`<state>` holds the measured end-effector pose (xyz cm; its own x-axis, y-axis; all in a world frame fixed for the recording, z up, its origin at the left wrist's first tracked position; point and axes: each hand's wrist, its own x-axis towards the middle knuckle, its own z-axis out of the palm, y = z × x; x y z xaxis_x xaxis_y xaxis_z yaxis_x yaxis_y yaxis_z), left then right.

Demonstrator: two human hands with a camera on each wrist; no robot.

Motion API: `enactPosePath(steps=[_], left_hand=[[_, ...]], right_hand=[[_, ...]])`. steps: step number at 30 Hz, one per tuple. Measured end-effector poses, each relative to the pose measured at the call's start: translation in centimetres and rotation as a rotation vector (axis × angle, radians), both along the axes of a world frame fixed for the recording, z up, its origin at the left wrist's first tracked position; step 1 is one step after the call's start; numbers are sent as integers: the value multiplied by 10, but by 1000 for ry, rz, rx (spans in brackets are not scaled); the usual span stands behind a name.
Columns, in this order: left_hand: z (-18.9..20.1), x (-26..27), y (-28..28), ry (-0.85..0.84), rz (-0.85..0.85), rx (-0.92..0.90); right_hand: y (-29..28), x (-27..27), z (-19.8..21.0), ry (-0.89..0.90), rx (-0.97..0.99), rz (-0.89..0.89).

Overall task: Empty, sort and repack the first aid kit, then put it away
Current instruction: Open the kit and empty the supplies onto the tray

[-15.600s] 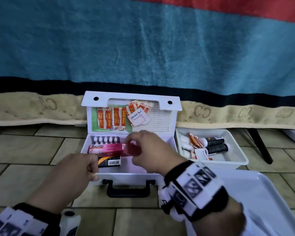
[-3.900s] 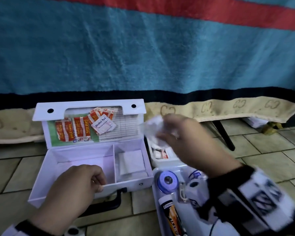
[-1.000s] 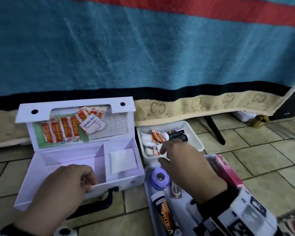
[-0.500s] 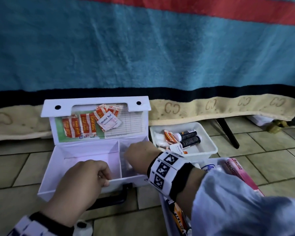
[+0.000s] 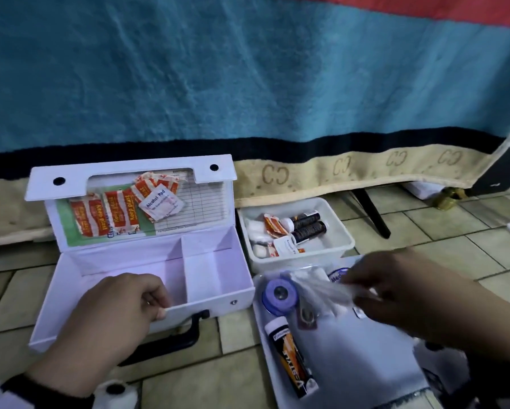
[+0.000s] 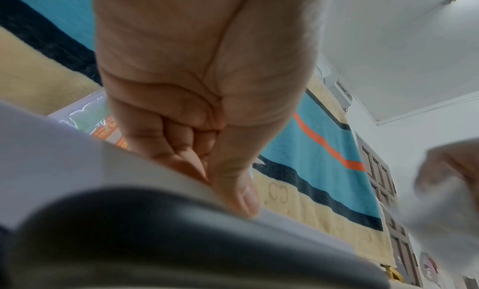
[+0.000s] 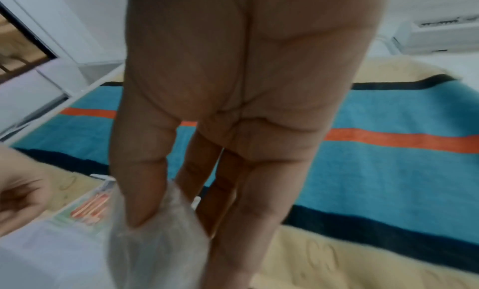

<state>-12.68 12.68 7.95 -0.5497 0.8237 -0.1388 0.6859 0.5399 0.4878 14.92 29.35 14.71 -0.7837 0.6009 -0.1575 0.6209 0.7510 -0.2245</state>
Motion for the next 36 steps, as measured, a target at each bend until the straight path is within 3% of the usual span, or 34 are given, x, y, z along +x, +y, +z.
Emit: enactPosePath(steps=[3,7,10,17,21,25,31,36], left_hand=[[-1,-2,2,-23,5,-23],[-2,-3,2,-42,-8,-36],[-3,-4,2,-30,-12,-26],[-6,0,-3,-13,-11,22],[-7,4,-6,42,-23,66],[-6,7,-9,77,-61,85],[-8,-13,-31,54,35,82],[-12,-24,-33,63,65,25]], right_hand=[[-10,25,-27,-85,-85,-55],[-20,33,-67,-196,-47,-127],[-29,26,-83,-222,-60,-76],[-32,12,-74,-241,-115,13],[-37,-21,-33,-61,-13,-3],[-31,-85,-12,142,-121,120],[4,-172,-19,104,-99,213],[10,-209,-6,280,54,215]])
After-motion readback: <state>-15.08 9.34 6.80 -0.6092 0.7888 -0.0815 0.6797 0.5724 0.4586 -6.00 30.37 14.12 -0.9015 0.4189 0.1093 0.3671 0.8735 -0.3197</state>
